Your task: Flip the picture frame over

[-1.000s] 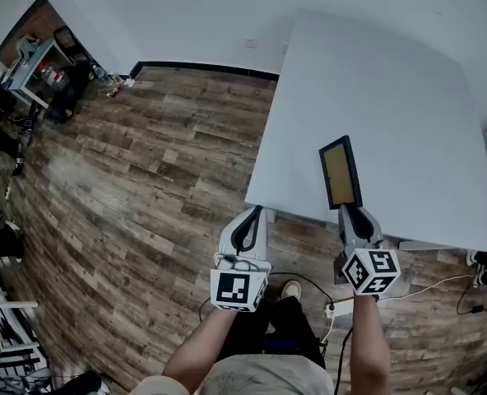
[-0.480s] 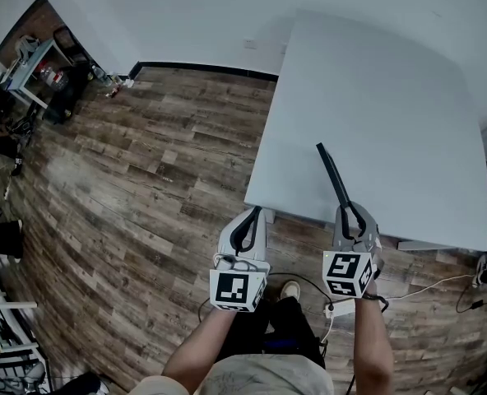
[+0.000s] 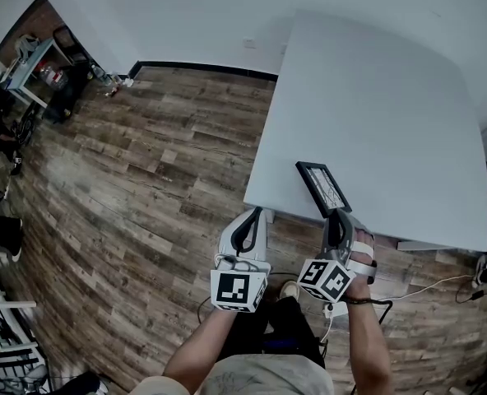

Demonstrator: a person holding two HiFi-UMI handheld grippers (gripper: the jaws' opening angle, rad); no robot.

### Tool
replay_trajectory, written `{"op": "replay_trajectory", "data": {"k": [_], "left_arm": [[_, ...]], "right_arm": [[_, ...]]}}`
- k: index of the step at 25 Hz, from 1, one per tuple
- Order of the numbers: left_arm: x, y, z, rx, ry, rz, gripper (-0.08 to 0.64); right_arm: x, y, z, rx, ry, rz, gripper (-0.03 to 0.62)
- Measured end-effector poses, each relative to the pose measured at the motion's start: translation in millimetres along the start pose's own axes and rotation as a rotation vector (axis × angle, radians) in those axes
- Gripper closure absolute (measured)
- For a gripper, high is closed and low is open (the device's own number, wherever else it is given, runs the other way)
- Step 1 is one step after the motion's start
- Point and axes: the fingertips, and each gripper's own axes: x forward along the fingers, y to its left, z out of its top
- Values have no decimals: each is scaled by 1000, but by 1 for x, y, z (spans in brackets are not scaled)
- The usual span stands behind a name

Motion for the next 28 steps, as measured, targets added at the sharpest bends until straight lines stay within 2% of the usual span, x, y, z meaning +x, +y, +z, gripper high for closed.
{"op": "replay_trajectory", "data": {"k": [18,28], "left_arm": [[-5,3,-9,-7,19,3,560],[-13,5,-13,-6,24,14,560]], "right_arm": [[7,52,-12,-151,62,48,499],[16,72,-11,-192,82,70,495]]}}
